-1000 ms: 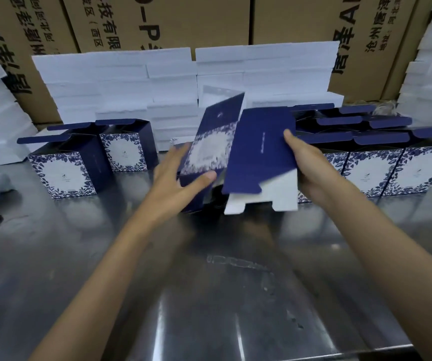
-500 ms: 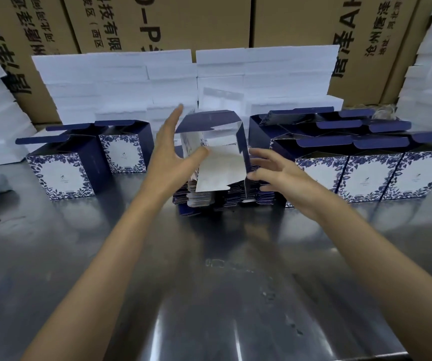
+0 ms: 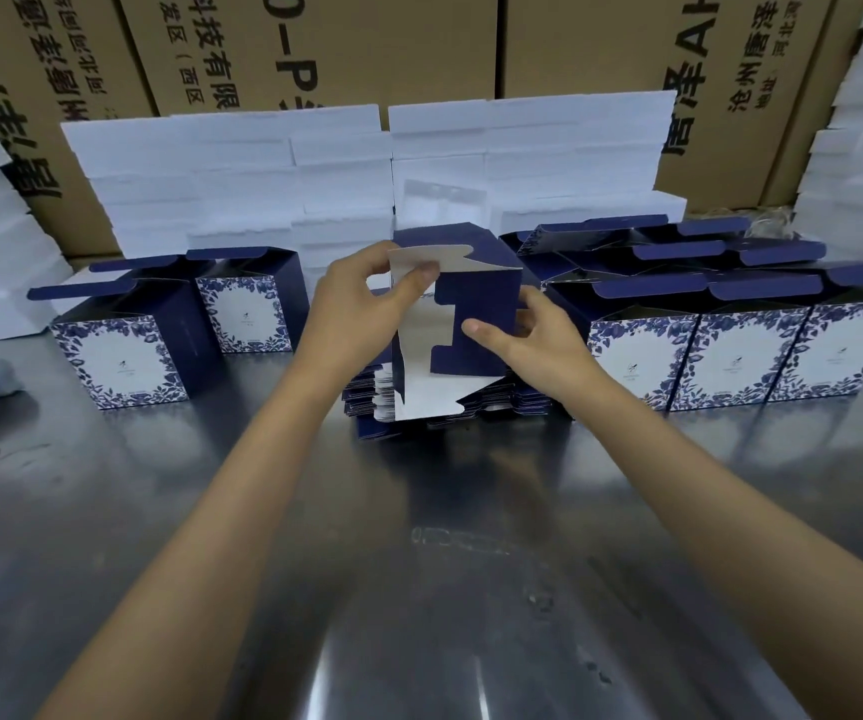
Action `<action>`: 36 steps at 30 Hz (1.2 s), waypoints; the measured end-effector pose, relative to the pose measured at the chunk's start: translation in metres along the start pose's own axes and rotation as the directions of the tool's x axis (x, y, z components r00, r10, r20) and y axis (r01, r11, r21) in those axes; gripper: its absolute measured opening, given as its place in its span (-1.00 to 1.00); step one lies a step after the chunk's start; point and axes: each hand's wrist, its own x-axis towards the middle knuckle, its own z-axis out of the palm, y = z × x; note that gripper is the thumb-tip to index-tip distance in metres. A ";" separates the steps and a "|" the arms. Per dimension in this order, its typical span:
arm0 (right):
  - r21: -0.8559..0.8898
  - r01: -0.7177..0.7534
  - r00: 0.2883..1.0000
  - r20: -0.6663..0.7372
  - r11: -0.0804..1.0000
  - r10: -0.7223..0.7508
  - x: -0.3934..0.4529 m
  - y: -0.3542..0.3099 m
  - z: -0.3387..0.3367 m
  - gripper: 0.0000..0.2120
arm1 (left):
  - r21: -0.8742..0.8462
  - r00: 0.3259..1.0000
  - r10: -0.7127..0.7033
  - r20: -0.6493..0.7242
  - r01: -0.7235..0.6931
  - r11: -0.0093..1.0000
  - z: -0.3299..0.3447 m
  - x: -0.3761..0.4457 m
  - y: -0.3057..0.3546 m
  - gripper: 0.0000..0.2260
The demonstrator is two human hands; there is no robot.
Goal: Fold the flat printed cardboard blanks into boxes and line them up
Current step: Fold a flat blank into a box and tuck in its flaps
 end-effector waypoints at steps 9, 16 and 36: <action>-0.523 0.092 0.996 0.063 0.848 -0.069 -0.008 -0.001 -0.009 -0.64 | -0.028 1.000 0.006 0.005 -0.006 1.000 0.002 0.008 -0.009 -0.74; -0.652 0.106 0.975 0.215 0.751 0.050 -0.013 -0.002 -0.017 -0.57 | -0.044 0.999 0.039 0.017 -0.039 0.998 0.008 0.007 -0.017 -0.77; -0.616 0.249 0.959 0.265 0.747 -0.101 -0.006 -0.046 -0.035 -0.54 | -0.082 0.996 0.057 0.071 -0.051 0.995 -0.001 0.004 -0.016 -0.74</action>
